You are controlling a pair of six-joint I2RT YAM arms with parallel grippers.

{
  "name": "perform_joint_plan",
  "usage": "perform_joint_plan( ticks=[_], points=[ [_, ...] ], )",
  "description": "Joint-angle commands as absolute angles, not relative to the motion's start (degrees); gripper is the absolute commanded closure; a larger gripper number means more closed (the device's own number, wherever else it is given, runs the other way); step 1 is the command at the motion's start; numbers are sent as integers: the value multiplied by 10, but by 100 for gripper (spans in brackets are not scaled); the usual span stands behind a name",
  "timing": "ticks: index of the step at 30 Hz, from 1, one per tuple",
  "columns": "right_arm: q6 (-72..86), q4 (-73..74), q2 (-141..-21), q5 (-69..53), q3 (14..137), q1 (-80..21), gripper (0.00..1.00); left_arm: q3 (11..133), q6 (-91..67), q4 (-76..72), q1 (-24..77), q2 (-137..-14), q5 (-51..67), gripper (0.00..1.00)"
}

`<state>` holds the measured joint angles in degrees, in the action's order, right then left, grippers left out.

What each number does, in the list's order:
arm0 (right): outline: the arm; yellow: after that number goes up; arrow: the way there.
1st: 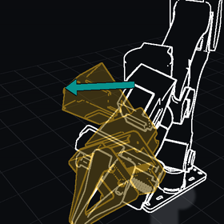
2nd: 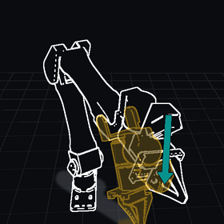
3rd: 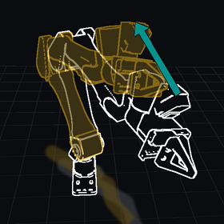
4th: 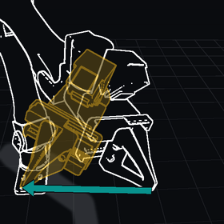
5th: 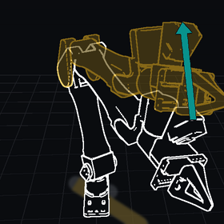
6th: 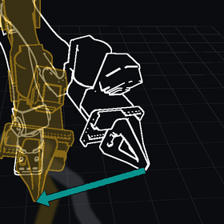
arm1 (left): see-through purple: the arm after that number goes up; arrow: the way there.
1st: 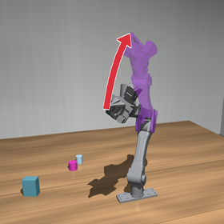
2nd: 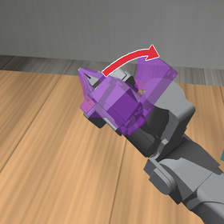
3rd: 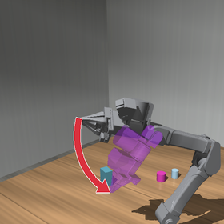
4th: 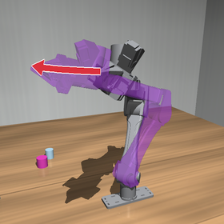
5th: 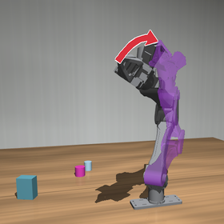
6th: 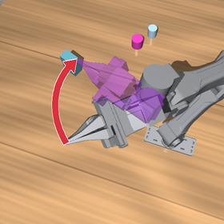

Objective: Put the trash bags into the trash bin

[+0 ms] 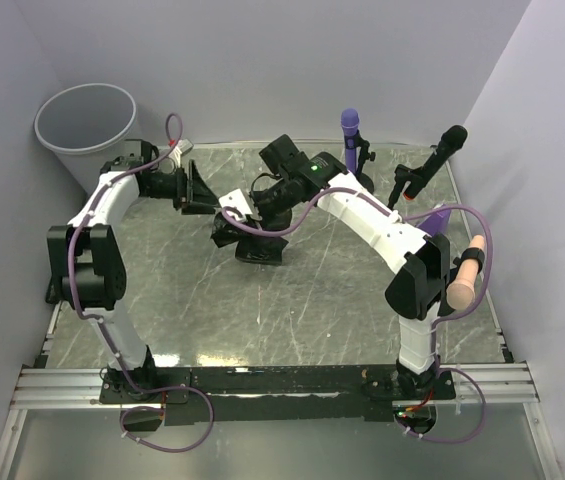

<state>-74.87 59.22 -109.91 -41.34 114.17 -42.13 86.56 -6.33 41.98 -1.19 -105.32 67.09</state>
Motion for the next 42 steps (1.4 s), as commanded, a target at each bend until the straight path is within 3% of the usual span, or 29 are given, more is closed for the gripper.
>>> perform_joint_plan(
  ticks=[1, 11, 17, 23, 30, 40, 41, 42],
  points=[
    [-765, 588, -1061, -427, 1139, -426, 100, 923, 46, 514, 22, -1057, 693, 23],
    [-772, 596, -1059, -428, 1141, -432, 100, 955, 93, 557, 51, -1111, 691, 30],
    [-774, 599, -1060, -426, 1142, -431, 100, 1046, 221, 721, 55, -1186, 738, 57],
    [-761, 626, -1070, -435, 1164, -431, 100, 1029, 176, 656, 54, -1173, 734, 74],
    [-793, 684, -1058, -431, 1162, -412, 100, 998, 6, 444, 18, -1116, 608, 78],
    [-824, 744, -1027, -419, 1133, -388, 100, 1070, 4, 439, 7, -1134, 580, 83],
    [-827, 740, -1020, -418, 1126, -386, 100, 1073, 4, 442, 7, -1135, 584, 81],
    [-827, 731, -1014, -417, 1115, -385, 100, 1081, 13, 466, 8, -1141, 597, 70]
  ],
)
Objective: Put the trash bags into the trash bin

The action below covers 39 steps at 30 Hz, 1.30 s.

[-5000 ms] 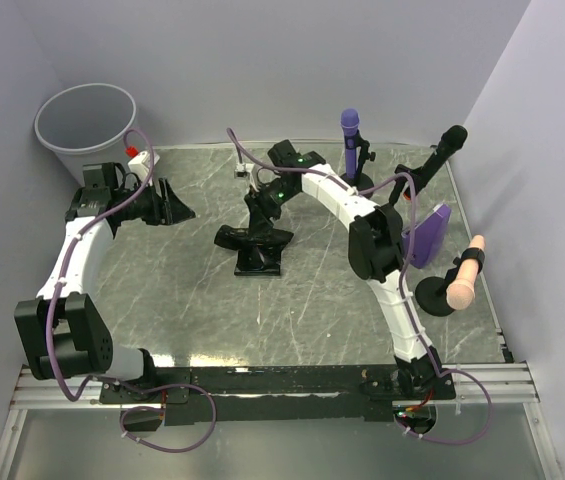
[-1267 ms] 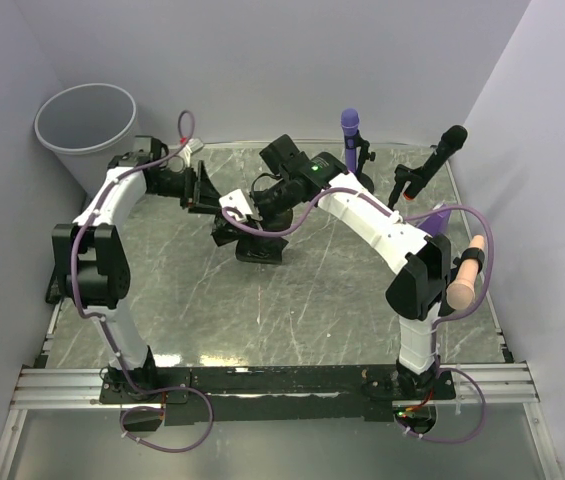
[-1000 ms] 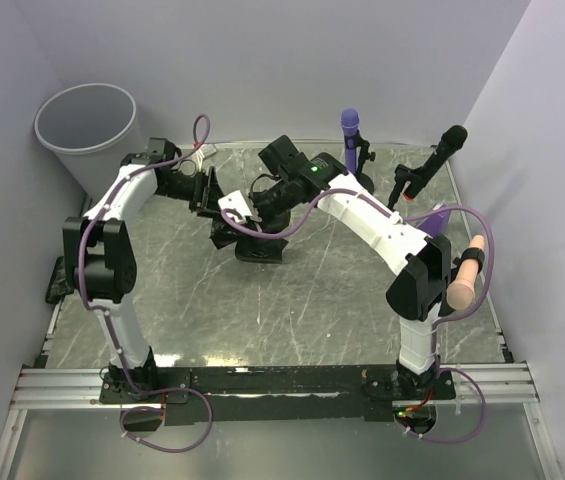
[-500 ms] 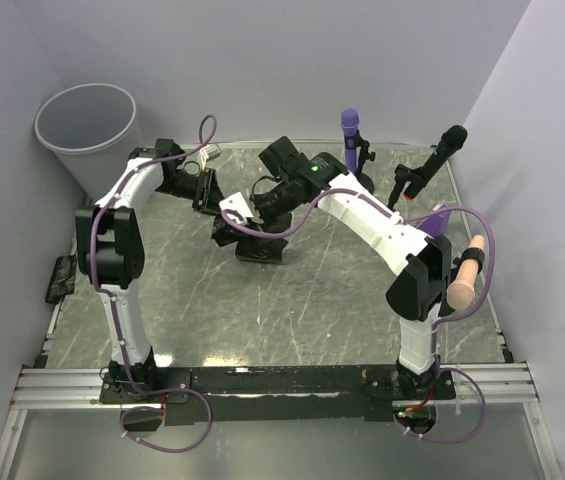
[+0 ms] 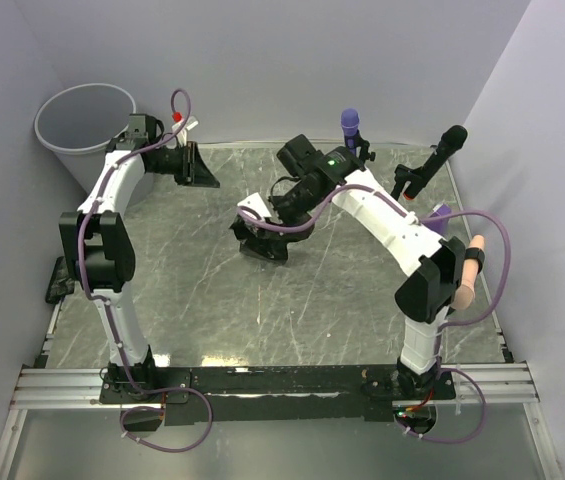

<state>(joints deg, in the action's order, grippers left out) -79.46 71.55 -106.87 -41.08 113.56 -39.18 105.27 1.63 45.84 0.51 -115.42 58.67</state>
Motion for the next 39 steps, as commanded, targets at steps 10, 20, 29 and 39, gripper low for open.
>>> perform_joint_plan(
  ticks=[10, 20, 29, 39],
  points=[
    [-830, 730, -1028, -432, 1124, -389, 100, 1156, 57, 537, 98, -1187, 642, 23],
    [-829, 717, -1029, -432, 1117, -391, 100, 1233, 203, 699, 161, -1246, 644, 25],
    [-826, 716, -1036, -436, 1121, -391, 100, 1229, 285, 770, 185, -1252, 652, 50],
    [-825, 739, -1020, -436, 1112, -388, 100, 1203, 155, 646, 154, -1235, 625, 93]
  ],
)
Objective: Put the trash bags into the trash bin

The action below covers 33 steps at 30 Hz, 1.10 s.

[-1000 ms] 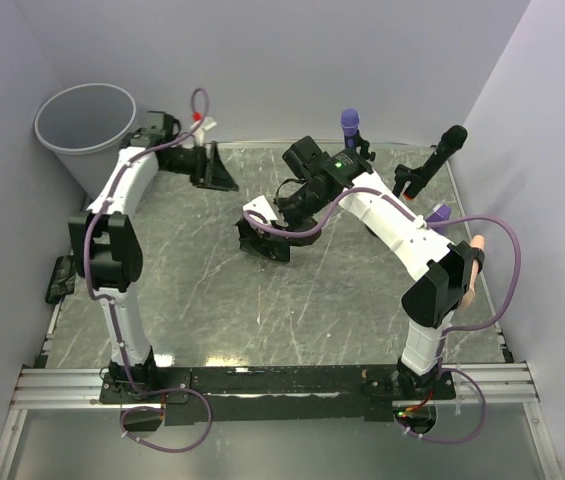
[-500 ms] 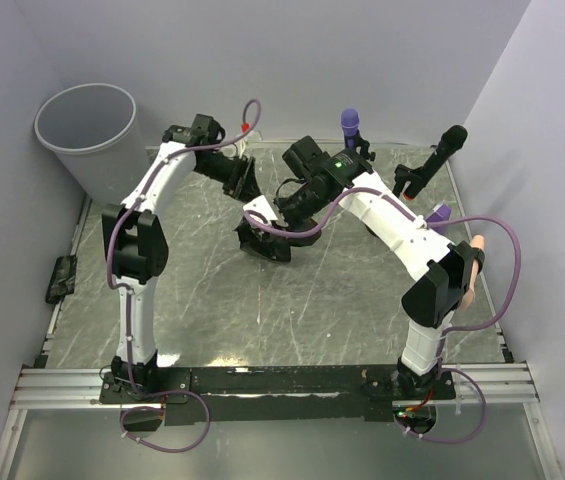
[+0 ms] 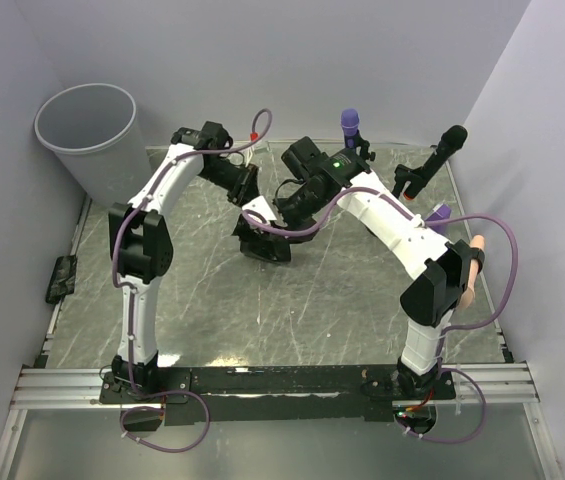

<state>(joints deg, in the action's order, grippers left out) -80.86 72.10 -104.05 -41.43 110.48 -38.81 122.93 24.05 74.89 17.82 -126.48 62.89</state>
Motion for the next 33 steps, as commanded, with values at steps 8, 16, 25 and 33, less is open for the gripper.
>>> perform_joint_plan(
  ticks=[8, 16, 25, 33],
  points=[
    [-859, 810, -992, -431, 1077, -364, 100, 1220, 52, 511, 99, -1207, 555, 99],
    [-904, 873, -953, -409, 1041, -336, 100, 1216, 72, 508, 84, -1194, 520, 99],
    [-929, 873, -906, -372, 970, -290, 100, 1230, 106, 519, 77, -1190, 499, 99],
    [-848, 782, -889, -424, 960, -244, 100, 1217, 171, 562, 77, -1173, 523, 92]
  ],
)
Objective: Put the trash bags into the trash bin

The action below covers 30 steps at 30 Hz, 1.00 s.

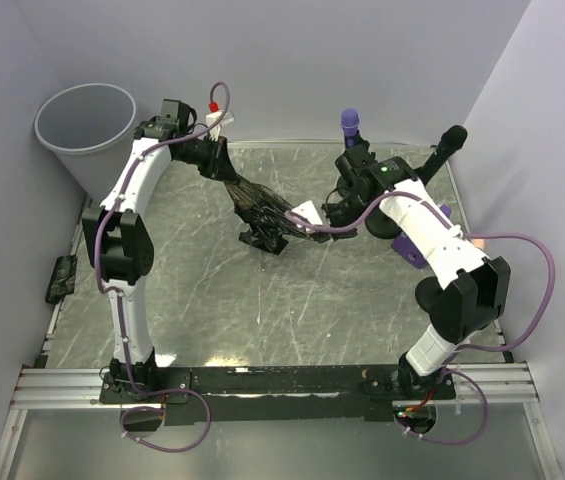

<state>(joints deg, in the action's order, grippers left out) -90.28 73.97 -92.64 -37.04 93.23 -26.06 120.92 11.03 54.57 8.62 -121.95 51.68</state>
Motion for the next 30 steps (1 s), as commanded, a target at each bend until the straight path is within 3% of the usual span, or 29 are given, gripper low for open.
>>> perform_joint_plan(
  ticks=[1, 5, 9, 12, 20, 30],
  points=[
    [-819, 771, -891, -445, 978, -244, 100, 1205, 177, 561, 77, -1167, 521, 87],
    [-699, 721, -912, -523, 1069, -250, 100, 1129, 186, 506, 71, -1101, 500, 34],
    [-629, 678, -924, -551, 1109, -253, 100, 979, 146, 306, 56, -947, 535, 20],
    [-596, 642, -922, -563, 1109, -254, 100, 904, 213, 241, 65, -848, 583, 13],
    [-591, 652, -931, -572, 1147, -259, 100, 920, 531, 421, 175, -868, 586, 8],
    [-614, 710, -944, -561, 1188, -270, 100, 1027, 685, 518, 190, -990, 618, 11]
  ],
)
